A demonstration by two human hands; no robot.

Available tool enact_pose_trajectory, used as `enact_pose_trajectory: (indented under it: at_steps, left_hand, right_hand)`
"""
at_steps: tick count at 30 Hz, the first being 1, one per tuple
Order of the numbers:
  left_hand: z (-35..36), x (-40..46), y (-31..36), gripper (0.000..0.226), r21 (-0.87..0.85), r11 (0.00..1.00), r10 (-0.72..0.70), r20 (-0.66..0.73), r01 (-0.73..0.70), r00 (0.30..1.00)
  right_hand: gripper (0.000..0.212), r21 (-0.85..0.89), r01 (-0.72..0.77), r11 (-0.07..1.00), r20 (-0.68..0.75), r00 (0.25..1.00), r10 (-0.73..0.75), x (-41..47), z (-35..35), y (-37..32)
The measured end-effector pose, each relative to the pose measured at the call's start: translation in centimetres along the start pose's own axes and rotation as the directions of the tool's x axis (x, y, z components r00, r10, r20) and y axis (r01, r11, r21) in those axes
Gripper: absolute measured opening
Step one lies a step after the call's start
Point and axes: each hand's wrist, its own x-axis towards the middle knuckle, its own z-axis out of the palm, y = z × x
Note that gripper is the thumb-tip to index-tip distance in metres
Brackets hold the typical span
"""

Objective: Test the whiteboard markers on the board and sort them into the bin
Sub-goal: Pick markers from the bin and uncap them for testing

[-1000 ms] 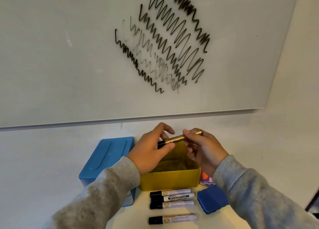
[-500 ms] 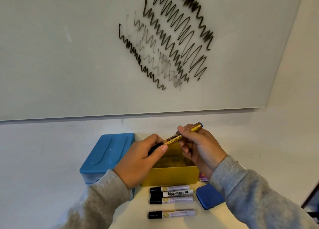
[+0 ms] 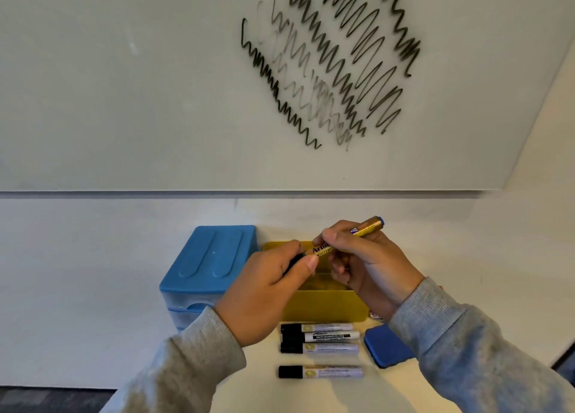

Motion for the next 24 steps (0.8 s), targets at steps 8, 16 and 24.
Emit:
enact_pose_trajectory:
  at_steps: [8, 16, 24]
  left_hand:
    - [0.0, 0.0, 1.4, 0.035, -0.497, 0.826, -0.204, 0.178, 0.267, 0.963]
    - [0.2, -0.7, 1.1, 0.028, 0.495, 0.864, 0.098, 0.009, -0.089, 0.995]
    - [0.0, -0.9, 3.1, 0.041, 0.467, 0.871, 0.171, 0.006, -0.154, 0.985]
  right_hand:
    - [0.022, -0.122, 0.074, 0.99, -0.005, 0.997, -0.076, -0.7, -0.1, -1.2]
    - [0.021, -0.115, 0.146, 0.982, -0.071, 0.985, -0.155, -0.7, 1.1, -1.5]
    - [0.029, -0.038, 0.219, 0.975, -0.067, 0.973, -0.221, -1.3, 1.6, -2.3]
